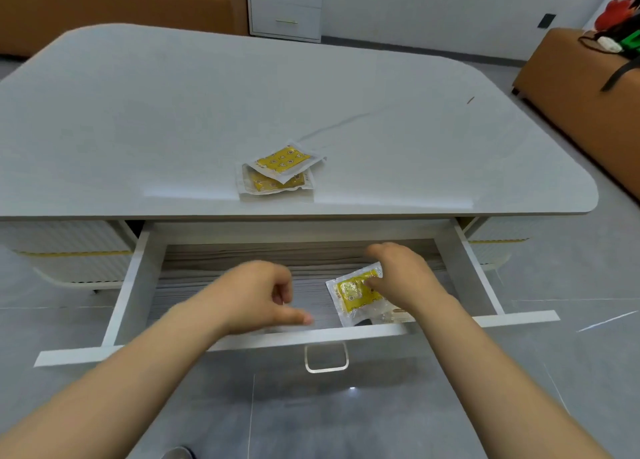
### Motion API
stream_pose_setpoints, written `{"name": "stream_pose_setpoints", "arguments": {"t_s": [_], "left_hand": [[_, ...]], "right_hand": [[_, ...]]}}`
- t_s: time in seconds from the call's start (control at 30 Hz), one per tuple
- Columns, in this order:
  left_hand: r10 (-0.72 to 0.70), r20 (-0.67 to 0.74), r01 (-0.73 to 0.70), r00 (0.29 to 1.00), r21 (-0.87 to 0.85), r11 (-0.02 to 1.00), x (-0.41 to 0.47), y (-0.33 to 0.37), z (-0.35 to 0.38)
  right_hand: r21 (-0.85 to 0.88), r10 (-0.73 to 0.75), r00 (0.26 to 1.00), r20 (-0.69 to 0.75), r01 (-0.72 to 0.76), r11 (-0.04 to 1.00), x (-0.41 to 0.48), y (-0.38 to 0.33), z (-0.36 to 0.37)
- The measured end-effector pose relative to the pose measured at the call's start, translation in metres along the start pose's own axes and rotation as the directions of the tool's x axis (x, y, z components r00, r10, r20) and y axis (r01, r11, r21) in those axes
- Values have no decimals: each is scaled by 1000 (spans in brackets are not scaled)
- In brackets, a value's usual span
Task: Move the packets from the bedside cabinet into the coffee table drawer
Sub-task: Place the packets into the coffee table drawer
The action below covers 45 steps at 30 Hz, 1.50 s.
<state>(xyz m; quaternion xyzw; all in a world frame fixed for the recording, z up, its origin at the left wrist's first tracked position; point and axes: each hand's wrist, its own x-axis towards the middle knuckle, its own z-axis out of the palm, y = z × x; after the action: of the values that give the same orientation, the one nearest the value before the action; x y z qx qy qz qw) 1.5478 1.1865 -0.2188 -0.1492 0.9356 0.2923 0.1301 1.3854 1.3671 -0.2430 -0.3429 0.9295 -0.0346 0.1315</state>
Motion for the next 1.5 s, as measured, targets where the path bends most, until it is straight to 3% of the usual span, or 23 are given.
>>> {"name": "stream_pose_setpoints", "arguments": {"t_s": [0.07,0.17,0.27,0.37,0.53,0.77,0.9,1.1,1.27,1.5], "left_hand": [[29,-170,-18,985,66,998,6,-4,-16],[88,-424,-31,901,140,990,19,-9,-38],[156,-543,-33,825,229,973,45,-11,-57],[94,-493,52,865,274,960,73,-9,-72],[-92,-280,171,956,272,947,115,-16,-82],[90,-342,111,936,526,843,118,-13,-81],[159,-324,60,933,573,817,106,-12,-79],[177,-286,-6,942,511,859,54,3,-59],[216,-282,-106,935,359,927,-7,5,-31],[85,-149,-30,985,337,941,-13,-17,14]], "right_hand": [[0,-68,997,30,68,998,-3,-10,-4],[1,-141,988,64,141,990,-11,-22,-11],[8,-178,981,77,178,984,-19,-28,-19],[25,-202,978,48,201,979,-25,-30,-27],[57,-229,973,2,229,972,-26,-27,-35],[89,-224,974,-25,225,970,-26,-20,-36],[85,-209,978,-23,210,974,-27,-18,-37],[99,-213,976,-36,216,971,-34,-18,-40],[91,-188,981,-37,191,977,-45,-13,-44],[99,-138,990,10,136,986,-60,-13,-40]]}}
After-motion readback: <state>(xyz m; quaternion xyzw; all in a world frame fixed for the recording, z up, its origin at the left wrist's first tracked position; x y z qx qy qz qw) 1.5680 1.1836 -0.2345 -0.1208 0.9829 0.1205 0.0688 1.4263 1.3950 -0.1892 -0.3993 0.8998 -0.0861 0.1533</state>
